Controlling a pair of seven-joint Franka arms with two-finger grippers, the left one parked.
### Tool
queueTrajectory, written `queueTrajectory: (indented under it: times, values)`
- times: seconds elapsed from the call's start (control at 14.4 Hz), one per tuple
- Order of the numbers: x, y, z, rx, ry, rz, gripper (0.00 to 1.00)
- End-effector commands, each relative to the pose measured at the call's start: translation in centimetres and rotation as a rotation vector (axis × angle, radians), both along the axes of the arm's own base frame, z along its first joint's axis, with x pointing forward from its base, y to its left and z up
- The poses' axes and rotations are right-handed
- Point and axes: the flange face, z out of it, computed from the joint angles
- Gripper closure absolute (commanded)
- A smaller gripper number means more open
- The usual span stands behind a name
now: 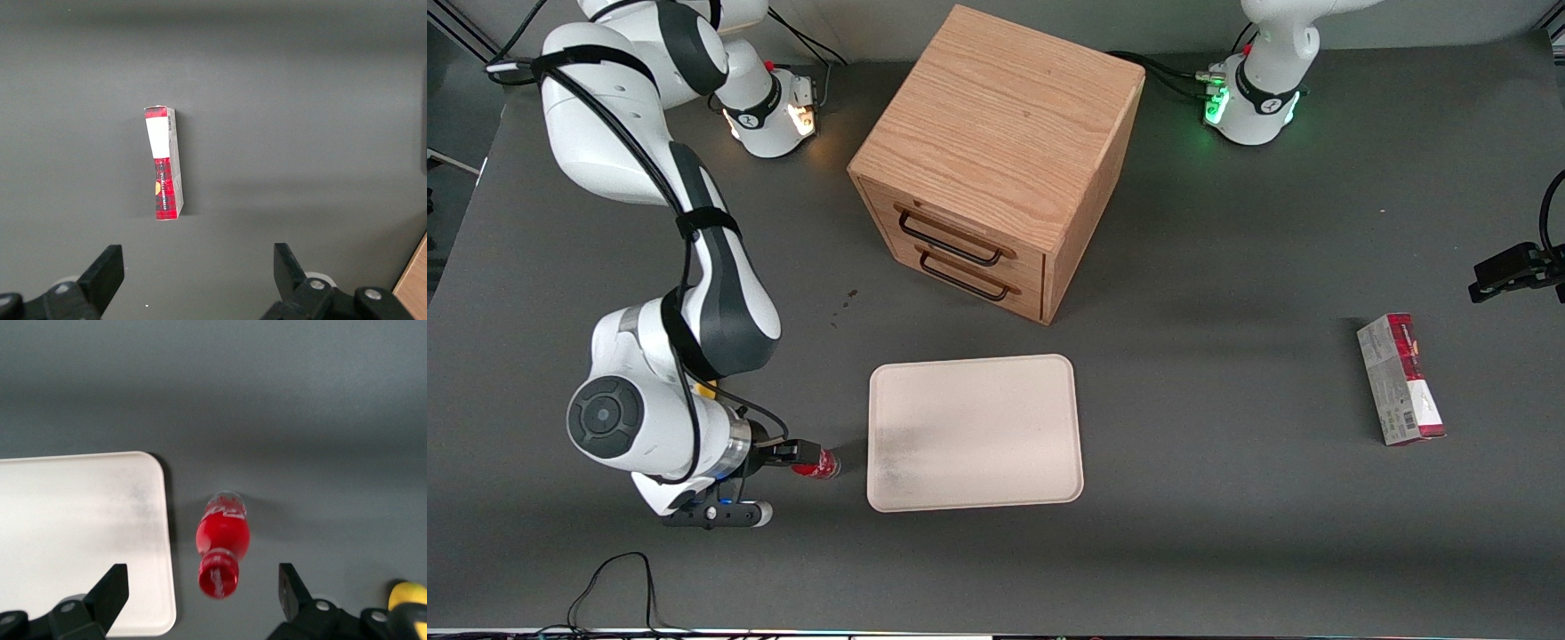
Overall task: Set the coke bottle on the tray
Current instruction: 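Lower the open right gripper around the red Coca-Cola bottle's neck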
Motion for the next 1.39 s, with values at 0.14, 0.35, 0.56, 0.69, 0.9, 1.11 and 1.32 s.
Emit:
queueTrajectory:
  times: [0.14, 0.35, 0.56, 0.69, 0.9, 1.11, 1.32]
  values:
    - [0.3, 1.1, -2.3, -0.075, -0.001, 0.025, 0.01]
    - [0.0, 1.3, -3.3, -0.081, 0.022, 0.028, 0.01]
    - [-0.2, 1.3, -4.5, -0.081, 0.055, 0.029, 0.05]
    - [-0.3, 1.3, -4.5, -0.083, 0.061, 0.03, 0.07]
    - [-0.4, 1.3, -4.6, -0.086, 0.07, 0.03, 0.33]
    - [-0.7, 1.1, -4.6, -0.093, 0.1, 0.027, 0.79]
    - [-1.1, 1.2, -4.6, -0.095, 0.124, 0.026, 1.0]
